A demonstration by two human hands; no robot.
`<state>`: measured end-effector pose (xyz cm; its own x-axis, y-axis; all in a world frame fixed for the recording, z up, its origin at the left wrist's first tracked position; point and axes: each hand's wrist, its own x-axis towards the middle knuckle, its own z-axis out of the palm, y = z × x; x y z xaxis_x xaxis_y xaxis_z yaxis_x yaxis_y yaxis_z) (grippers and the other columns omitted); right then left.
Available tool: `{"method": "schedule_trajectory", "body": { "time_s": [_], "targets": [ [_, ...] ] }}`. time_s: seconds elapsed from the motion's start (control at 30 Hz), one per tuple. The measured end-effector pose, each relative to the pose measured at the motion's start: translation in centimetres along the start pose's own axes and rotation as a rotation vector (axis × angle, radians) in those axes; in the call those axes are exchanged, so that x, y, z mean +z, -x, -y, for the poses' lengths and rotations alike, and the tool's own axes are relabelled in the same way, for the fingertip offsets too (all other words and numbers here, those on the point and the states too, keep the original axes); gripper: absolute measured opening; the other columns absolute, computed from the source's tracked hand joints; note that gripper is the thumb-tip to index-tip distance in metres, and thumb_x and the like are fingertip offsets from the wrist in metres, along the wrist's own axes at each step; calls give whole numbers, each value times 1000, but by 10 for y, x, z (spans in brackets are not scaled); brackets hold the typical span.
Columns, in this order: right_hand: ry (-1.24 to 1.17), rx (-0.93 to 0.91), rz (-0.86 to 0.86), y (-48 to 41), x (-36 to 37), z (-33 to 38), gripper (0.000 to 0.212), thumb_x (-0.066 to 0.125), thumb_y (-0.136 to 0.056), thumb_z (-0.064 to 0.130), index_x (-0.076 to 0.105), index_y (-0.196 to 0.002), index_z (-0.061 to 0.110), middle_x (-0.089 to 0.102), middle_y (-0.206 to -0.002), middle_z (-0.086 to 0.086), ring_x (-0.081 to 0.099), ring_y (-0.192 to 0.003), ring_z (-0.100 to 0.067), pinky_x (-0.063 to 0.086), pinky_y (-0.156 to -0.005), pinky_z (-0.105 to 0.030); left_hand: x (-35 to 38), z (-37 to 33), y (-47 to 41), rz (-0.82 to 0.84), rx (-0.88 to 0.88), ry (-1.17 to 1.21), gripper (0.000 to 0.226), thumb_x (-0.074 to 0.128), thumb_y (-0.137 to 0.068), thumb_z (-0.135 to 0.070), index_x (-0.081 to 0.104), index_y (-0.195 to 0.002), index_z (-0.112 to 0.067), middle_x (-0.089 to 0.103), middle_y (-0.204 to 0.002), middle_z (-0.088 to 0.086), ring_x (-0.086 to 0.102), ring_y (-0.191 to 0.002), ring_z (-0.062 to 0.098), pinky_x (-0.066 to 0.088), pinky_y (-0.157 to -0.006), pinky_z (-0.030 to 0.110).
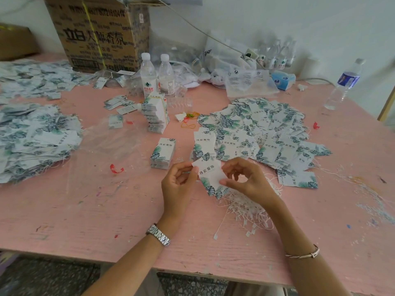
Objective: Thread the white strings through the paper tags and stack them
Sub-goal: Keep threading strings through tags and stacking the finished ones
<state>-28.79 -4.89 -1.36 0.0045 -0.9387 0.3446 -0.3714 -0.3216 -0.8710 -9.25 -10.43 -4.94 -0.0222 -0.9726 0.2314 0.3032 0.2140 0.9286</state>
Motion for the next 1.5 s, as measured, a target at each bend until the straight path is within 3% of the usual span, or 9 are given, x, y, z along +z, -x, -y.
{"method": "schedule_trajectory", "body": {
  "time_s": [0.17, 0.3, 0.47, 0.67, 0.9, 1.07, 1.17, 1.3, 1.5],
  "targets": [
    [85, -34, -25, -1, 1, -3, 11, 80, -81, 9, 70, -85, 10, 70, -79, 5, 60, -67, -10, 47, -65, -26, -1, -1, 1, 18, -7, 21, 18, 75, -88, -4, 72, -97, -18, 76, -90, 1, 73, -83, 16, 56, -72, 19],
    [45, -8, -101, 0, -14, -3, 11, 75, -84, 3, 73, -89, 12, 74, -87, -3, 68, -75, -26, 57, -73, -32, -1, 0, 0, 23, -40, 27, 17, 77, -87, -7, 73, -99, -17, 76, -96, 9, 73, -91, 26, 57, -81, 25],
    [40, 25, -447, -1, -38, -9, 21, 69, -89, 2, 73, -101, 19, 77, -91, 6, 71, -81, -13, 58, -76, -23, 0, -2, 1, 30, -54, 30, 18, 76, -86, -3, 72, -96, -18, 76, -89, 4, 72, -85, 18, 55, -76, 20],
    [575, 210, -728, 2, -72, -35, 26, 58, -97, 1, 66, -122, -1, 70, -115, -17, 68, -97, -28, 54, -81, -30, 2, -5, 3, 61, -35, 5, 19, 74, -87, 0, 71, -93, -17, 76, -82, -4, 71, -79, 9, 54, -75, 18],
    [794, 367, -653, 3, -80, -48, 27, 55, -99, 7, 66, -120, -5, 68, -112, -22, 61, -101, -35, 47, -94, -42, 2, -5, 4, 77, -25, -45, 16, 75, -87, -4, 71, -93, -18, 76, -86, -5, 70, -84, 10, 56, -79, 22],
    [780, 469, -658, 4, -74, -49, 26, 57, -98, 9, 69, -119, 2, 65, -96, -21, 52, -83, -25, 36, -77, -30, 1, -3, 4, 85, -19, -74, 14, 75, -87, -6, 71, -94, -17, 75, -85, -4, 68, -83, 9, 55, -79, 23],
    [761, 351, -585, 1, -62, -38, 24, 63, -96, 16, 71, -117, 9, 62, -85, -7, 54, -81, -23, 35, -75, -29, 1, -2, 5, 105, -8, -114, 12, 75, -88, -9, 71, -95, -19, 75, -86, -8, 68, -83, 7, 54, -78, 21],
    [726, 103, -278, -3, -35, -21, 21, 66, -91, 26, 75, -104, 13, 60, -86, 5, 50, -90, -19, 33, -76, -28, 2, -1, 6, 149, 16, -190, 14, 75, -88, -10, 71, -93, -22, 74, -85, -12, 66, -81, 5, 51, -74, 19],
    [758, -58, 1, -5, -3, -11, 15, 74, -88, 29, 80, -97, 19, 60, -90, 3, 47, -91, -20, 41, -74, -35, 4, 0, 9, 207, 33, -306, 13, 77, -87, -14, 73, -95, -23, 73, -88, -14, 65, -80, 2, 49, -71, 19]
  ]
}}
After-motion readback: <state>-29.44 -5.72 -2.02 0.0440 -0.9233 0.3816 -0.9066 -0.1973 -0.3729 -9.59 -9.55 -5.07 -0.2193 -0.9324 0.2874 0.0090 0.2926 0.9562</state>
